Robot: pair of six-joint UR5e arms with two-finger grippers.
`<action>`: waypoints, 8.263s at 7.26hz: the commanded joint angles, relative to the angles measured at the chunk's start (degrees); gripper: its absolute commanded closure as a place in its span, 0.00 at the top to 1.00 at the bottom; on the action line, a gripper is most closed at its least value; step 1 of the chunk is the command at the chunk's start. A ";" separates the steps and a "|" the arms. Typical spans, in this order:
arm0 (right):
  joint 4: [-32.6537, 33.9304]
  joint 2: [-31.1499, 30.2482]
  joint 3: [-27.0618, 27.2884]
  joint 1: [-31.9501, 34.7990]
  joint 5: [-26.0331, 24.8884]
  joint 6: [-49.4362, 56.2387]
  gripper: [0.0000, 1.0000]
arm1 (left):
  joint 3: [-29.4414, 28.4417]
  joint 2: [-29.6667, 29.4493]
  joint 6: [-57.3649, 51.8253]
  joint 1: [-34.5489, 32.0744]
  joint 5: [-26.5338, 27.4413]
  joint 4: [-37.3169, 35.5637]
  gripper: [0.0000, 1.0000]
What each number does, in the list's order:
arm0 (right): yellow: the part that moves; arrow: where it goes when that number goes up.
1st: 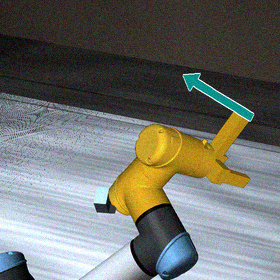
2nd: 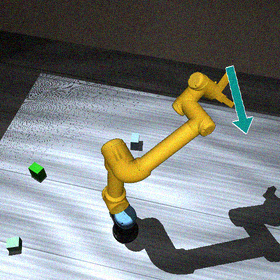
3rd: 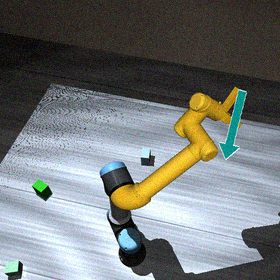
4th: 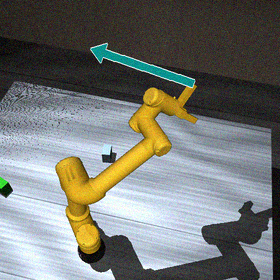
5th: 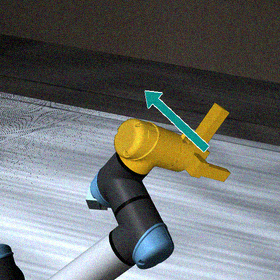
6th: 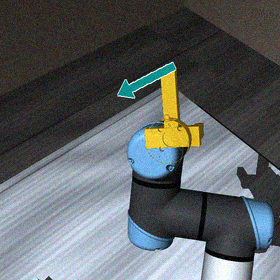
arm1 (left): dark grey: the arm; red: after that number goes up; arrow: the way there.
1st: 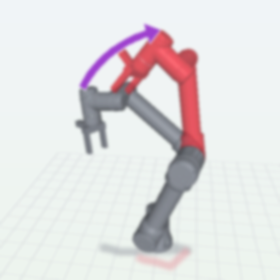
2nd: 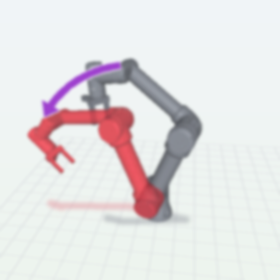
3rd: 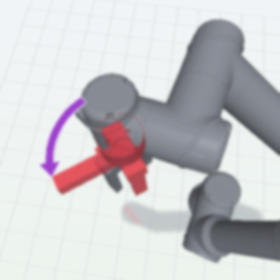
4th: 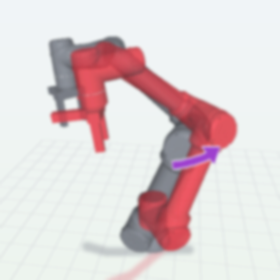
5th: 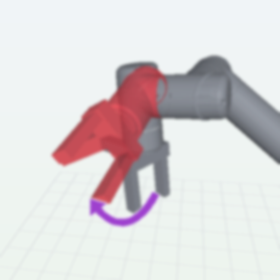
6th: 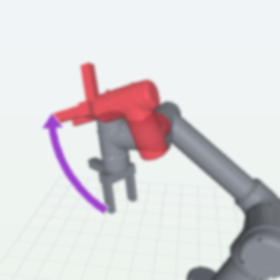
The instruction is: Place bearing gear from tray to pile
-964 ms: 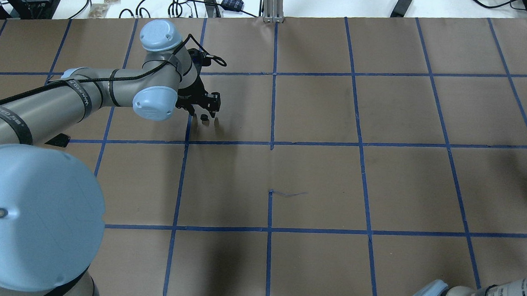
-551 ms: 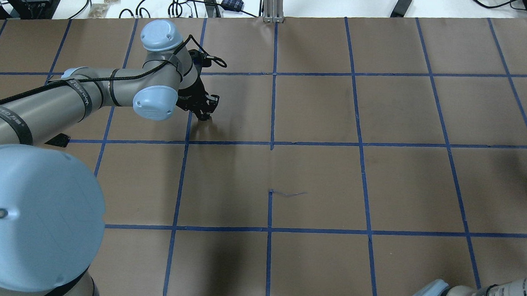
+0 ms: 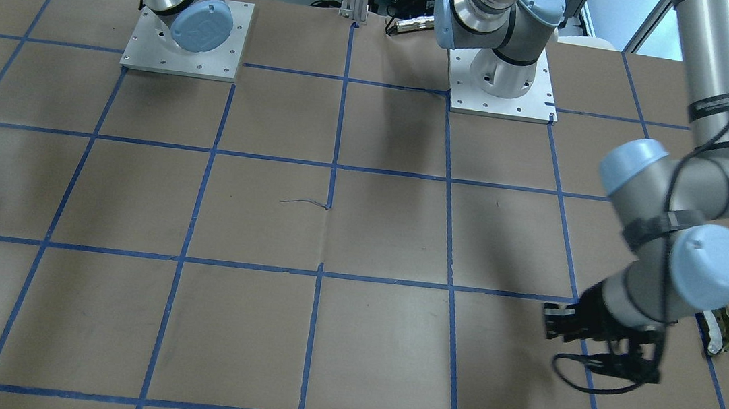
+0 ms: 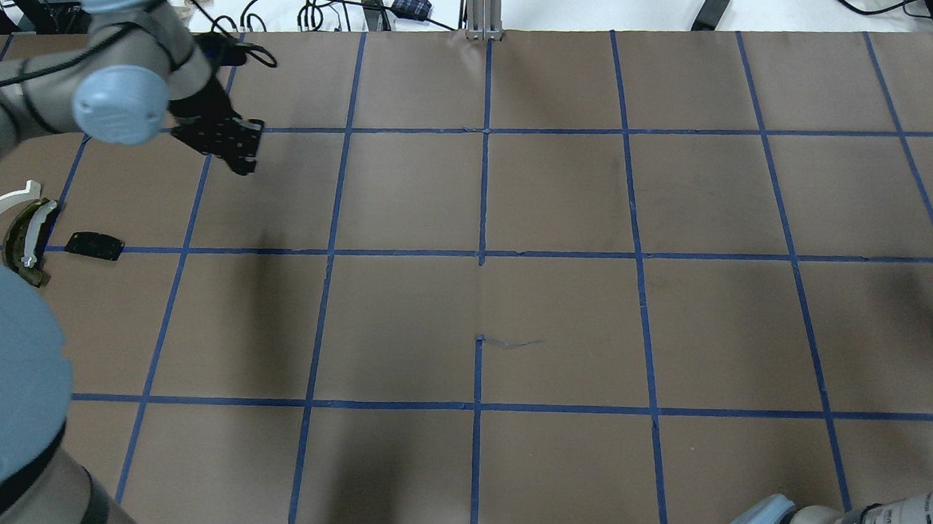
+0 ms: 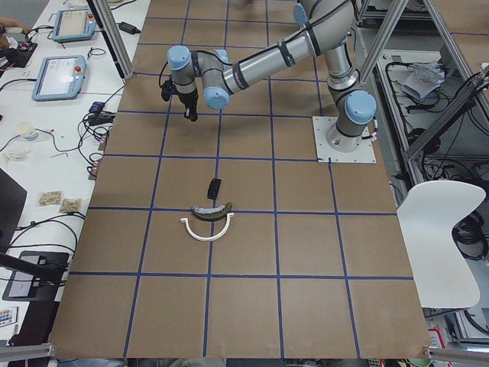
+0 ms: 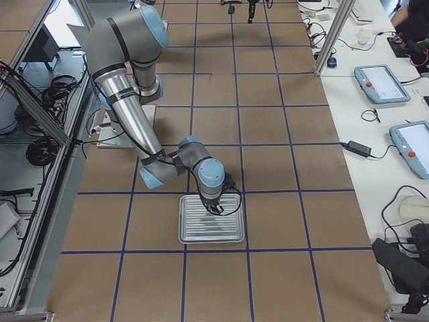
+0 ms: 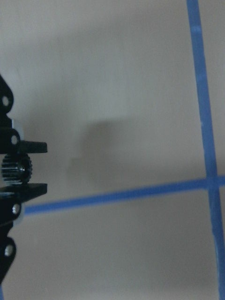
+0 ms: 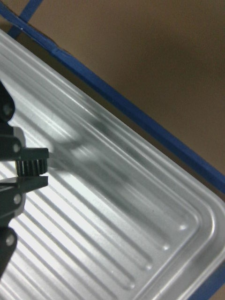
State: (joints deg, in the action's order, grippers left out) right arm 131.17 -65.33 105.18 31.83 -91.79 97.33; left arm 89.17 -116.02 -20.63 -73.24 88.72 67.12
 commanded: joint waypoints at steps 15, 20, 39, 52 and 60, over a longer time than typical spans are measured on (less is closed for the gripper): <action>-27.12 -29.26 -0.33 67.36 0.91 -112.46 0.05 | 5.18 8.88 -11.24 16.67 -1.98 7.97 0.84; -7.20 -12.13 0.20 77.14 18.71 -122.55 0.15 | 3.11 10.65 4.66 6.21 -5.64 11.80 0.85; -32.64 -27.48 -9.38 62.83 -1.73 -107.88 1.00 | 40.73 18.20 57.46 -17.65 -3.35 -22.28 0.84; -32.64 -27.48 -9.38 62.83 -1.64 -107.96 1.00 | 26.50 24.53 -9.99 16.54 10.24 1.26 0.00; -32.55 -27.48 -9.47 62.83 -1.55 -108.23 1.00 | 26.50 9.07 -24.37 24.54 0.75 -20.70 0.06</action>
State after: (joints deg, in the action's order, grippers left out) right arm 98.61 -92.81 95.75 94.66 -93.34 -10.69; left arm 115.60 -105.85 -44.93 -49.10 89.43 48.08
